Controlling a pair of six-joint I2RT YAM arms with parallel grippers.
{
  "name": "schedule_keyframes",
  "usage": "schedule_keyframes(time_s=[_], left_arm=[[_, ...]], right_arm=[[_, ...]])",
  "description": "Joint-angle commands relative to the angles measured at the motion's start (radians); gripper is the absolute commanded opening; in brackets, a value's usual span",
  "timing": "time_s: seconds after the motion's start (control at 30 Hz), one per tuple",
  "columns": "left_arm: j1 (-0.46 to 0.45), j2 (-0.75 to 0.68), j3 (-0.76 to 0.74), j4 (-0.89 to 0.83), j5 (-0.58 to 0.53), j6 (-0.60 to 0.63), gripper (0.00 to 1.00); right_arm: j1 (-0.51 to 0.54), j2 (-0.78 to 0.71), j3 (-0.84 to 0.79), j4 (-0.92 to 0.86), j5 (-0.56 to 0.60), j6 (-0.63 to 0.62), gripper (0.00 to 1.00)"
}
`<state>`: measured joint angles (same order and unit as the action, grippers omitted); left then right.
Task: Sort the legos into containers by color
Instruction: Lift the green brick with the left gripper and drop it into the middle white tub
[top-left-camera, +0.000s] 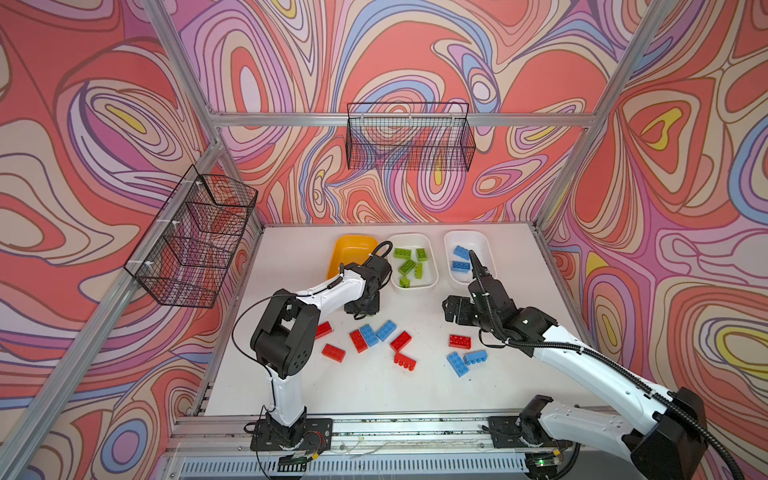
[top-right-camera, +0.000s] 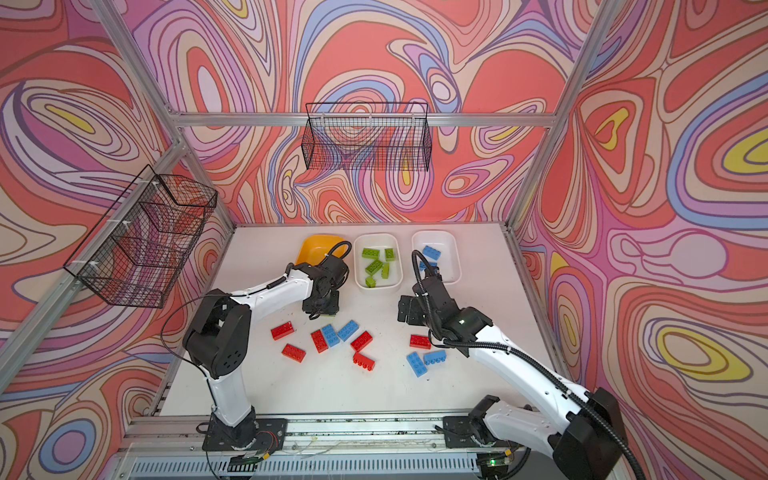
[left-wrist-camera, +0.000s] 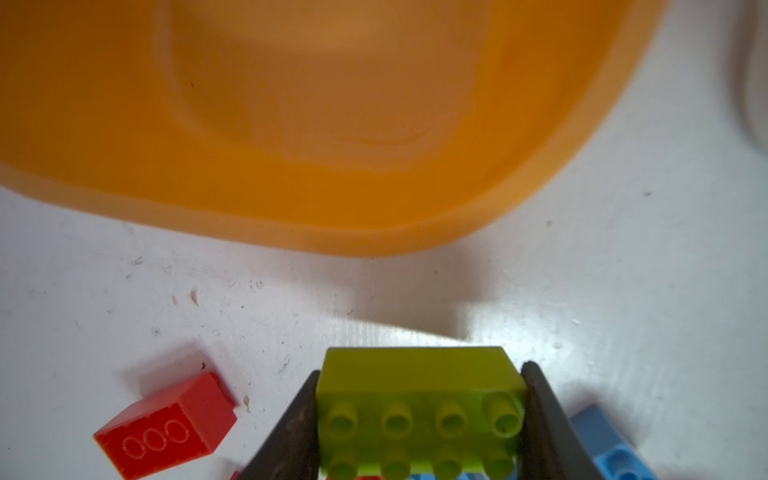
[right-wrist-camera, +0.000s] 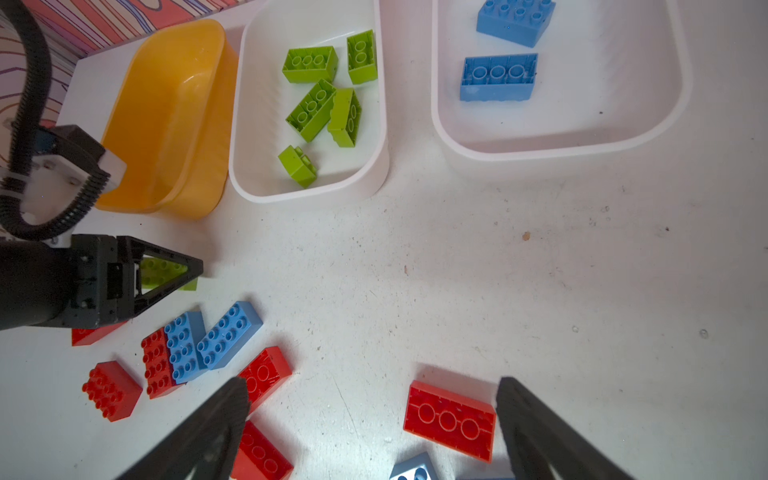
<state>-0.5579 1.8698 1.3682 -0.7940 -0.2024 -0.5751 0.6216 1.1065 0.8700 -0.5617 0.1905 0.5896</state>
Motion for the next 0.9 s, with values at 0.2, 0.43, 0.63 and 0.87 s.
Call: schedule_keyframes(time_s=[0.2,0.43,0.63,0.87], left_arm=[[-0.041,0.064,0.283,-0.012,-0.012,0.038,0.43],[-0.053,0.193,0.427,0.194,0.008,0.078,0.46],[-0.054,0.334,0.581,0.225,0.021,0.083,0.47],[-0.056,0.436,0.709,0.21,0.031,0.081,0.77]], right_arm=[[0.001,-0.022,0.03,-0.045,0.033,0.01,0.98],[0.001,-0.035,0.05,-0.089,0.067,0.024,0.98],[0.001,-0.072,0.065,-0.157,0.105,0.047,0.98],[0.002,-0.091,0.082,-0.205,0.142,0.058,0.98]])
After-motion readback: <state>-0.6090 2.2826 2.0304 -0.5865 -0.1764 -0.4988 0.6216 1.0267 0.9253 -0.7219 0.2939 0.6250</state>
